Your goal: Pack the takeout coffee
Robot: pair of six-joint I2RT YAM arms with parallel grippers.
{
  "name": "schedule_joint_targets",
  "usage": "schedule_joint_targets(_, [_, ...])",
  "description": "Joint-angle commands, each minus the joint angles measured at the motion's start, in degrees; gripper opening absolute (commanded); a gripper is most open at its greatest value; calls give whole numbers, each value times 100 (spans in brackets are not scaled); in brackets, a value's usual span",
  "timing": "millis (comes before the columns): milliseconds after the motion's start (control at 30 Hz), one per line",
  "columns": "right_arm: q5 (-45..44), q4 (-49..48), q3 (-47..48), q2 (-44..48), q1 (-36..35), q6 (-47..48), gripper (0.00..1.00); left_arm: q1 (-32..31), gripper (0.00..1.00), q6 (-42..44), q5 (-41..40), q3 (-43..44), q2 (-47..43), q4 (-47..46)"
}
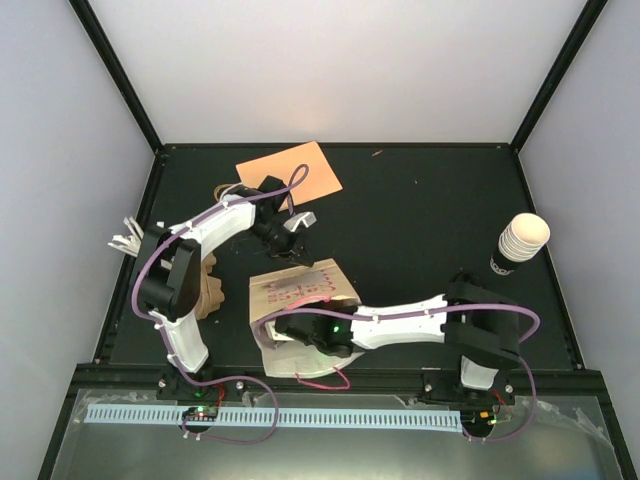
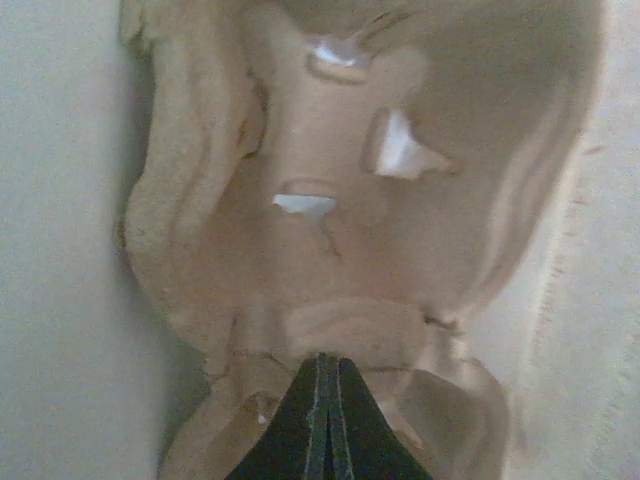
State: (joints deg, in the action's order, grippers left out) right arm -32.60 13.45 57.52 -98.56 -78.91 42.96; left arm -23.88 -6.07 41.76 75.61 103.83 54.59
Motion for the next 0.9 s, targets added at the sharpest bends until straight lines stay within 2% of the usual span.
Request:
schedule_joint_targets(0, [10,-11,118,-311,112,-85,1,-47,1,7,23,149,-60,-10])
schedule_joint_targets(400, [289,-137,269,-804,290,2,1,-47,2,-22,75,80,-91,-35])
schedule_joint_targets(700, [-215,5,148,-9,296,-73,1,-47,2,-35,9,245,-44,-10])
schedule_joint_targets(867, [-124,632,345,525,294,-48,1,-47,2,-53,61,386,55,17])
